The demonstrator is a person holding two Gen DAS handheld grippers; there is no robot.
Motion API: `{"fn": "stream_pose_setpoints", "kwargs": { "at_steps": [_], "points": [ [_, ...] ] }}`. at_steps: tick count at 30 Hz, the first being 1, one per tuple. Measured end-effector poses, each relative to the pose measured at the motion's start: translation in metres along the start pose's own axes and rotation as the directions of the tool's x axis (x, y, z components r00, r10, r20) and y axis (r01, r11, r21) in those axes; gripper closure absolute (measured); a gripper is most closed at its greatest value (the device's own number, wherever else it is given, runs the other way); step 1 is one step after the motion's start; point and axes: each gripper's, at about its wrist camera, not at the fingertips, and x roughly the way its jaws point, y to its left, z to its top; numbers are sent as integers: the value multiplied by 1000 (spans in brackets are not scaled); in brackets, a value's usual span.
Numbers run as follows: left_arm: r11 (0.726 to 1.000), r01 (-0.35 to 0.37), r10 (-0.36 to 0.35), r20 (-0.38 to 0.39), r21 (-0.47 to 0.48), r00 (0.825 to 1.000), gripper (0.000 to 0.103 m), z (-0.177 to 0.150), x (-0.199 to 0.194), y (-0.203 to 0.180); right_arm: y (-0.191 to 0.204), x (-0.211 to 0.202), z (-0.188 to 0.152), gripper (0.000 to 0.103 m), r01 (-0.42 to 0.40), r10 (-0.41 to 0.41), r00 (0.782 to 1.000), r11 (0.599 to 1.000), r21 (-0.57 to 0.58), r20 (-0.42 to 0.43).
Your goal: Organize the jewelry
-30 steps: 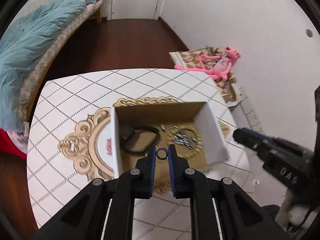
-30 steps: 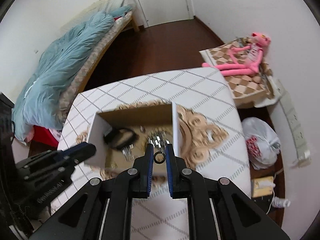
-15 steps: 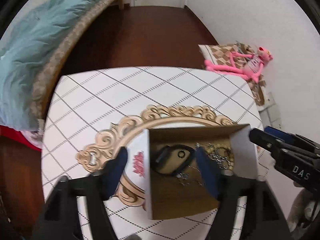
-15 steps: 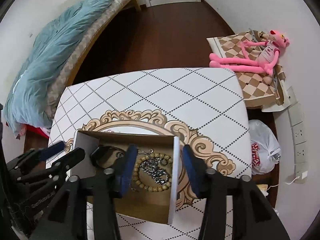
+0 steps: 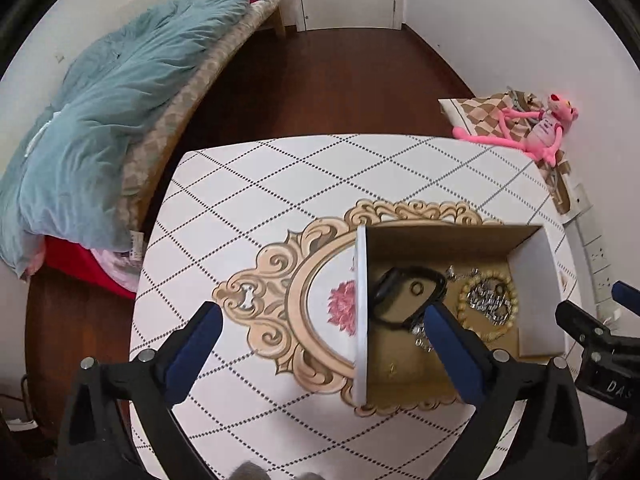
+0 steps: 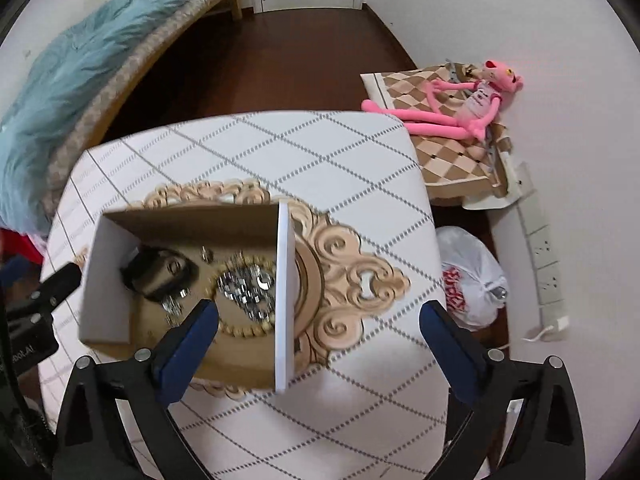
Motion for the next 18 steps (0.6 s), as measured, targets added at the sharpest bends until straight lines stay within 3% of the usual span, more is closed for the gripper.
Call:
{"fn": "stream_pose_setpoints", "kwargs": {
  "at_steps": [9,18],
  "points": [
    [1000,10,-10,6,-25,1000,0,-24,-30,3,9,-32,-28,1,30,-29,999,999,-13,29],
    [997,64,-57,129,-49,990,0,-43,-117,10,8,-118,-62,1,36,-38,987,999,15,154]
  ]
}}
